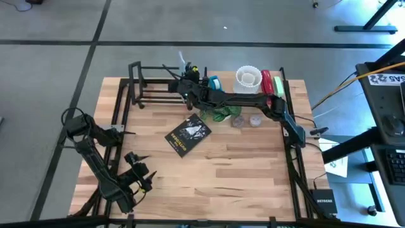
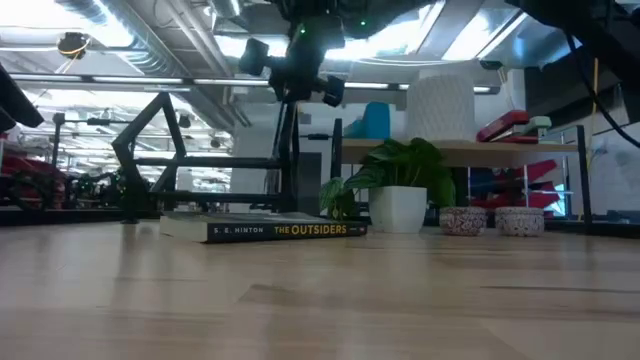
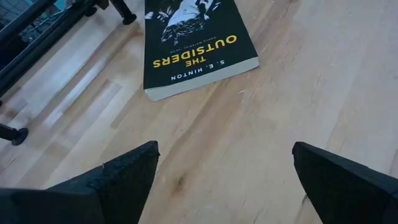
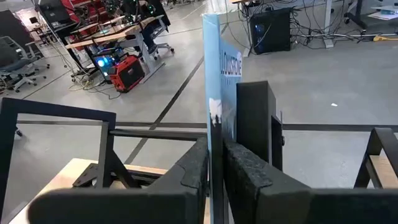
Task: Stock shelves
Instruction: Put the blue book on the bookshelf
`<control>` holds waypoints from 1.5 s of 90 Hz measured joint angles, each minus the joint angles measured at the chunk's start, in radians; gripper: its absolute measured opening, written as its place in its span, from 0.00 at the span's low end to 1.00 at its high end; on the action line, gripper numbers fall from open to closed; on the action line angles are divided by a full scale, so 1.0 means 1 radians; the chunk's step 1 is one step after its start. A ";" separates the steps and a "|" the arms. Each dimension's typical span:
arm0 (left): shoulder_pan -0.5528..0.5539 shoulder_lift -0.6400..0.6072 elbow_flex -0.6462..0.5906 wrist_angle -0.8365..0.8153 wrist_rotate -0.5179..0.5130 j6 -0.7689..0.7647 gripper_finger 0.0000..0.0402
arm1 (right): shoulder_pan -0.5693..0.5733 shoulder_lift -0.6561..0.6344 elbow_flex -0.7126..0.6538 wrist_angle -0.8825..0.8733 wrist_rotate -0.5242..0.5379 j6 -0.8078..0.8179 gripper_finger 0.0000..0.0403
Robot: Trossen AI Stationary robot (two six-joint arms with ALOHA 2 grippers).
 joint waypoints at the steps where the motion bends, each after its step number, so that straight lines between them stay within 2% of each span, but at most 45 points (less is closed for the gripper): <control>1: 0.000 0.000 0.000 0.000 0.000 0.000 0.87 | 0.000 0.000 0.000 0.000 0.001 0.000 0.08; 40: 0.000 0.000 0.000 0.001 0.000 0.000 0.87 | 0.000 0.000 0.000 0.000 0.011 -0.005 0.08; 81: 0.000 0.000 0.000 0.002 0.000 0.000 0.87 | 0.000 0.000 -0.001 0.006 0.015 -0.081 0.09; 93: 0.000 0.000 0.000 0.002 0.000 0.000 0.87 | 0.002 0.000 -0.001 0.012 0.016 -0.083 0.18; 116: 0.000 0.000 0.000 0.003 0.001 0.000 0.87 | 0.003 0.000 -0.001 0.012 0.017 -0.084 0.45; 135: 0.000 0.000 0.000 0.003 0.001 0.000 0.87 | 0.003 0.000 -0.001 0.022 0.020 -0.122 0.53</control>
